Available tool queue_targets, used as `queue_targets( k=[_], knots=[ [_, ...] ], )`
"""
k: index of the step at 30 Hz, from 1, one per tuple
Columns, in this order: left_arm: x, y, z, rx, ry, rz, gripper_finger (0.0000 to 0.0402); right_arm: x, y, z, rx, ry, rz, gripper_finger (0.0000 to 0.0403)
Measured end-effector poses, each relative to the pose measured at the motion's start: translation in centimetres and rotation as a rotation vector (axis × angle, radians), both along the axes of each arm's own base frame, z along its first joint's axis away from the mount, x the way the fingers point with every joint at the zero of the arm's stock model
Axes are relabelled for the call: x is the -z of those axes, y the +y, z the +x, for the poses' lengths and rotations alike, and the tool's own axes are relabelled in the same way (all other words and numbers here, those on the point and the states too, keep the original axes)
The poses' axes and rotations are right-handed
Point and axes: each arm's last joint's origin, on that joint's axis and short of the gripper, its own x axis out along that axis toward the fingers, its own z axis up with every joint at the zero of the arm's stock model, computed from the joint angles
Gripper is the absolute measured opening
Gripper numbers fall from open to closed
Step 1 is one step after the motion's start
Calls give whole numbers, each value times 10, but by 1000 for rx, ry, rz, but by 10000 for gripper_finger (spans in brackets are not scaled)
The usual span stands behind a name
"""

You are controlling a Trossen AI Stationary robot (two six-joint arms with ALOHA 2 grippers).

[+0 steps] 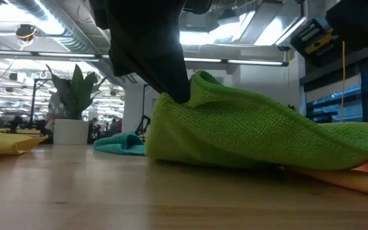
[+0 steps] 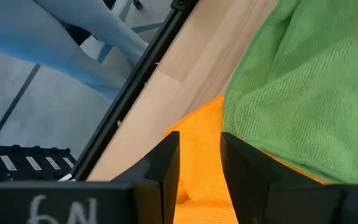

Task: Roll microfiber towels into tight, uniform cylinder then place into a basket
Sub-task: Fold the green towel

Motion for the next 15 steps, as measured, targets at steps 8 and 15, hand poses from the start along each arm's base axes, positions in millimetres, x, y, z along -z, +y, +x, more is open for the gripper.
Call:
queue_targets(
  k=[8, 15],
  knots=[
    [0, 0, 0, -2, 0, -1, 0, 0, 0, 0, 2, -9, -6, 174],
    [0, 0, 0, -2, 0, -1, 0, 12, 9, 6, -37, -140, -196, 195]
  ],
)
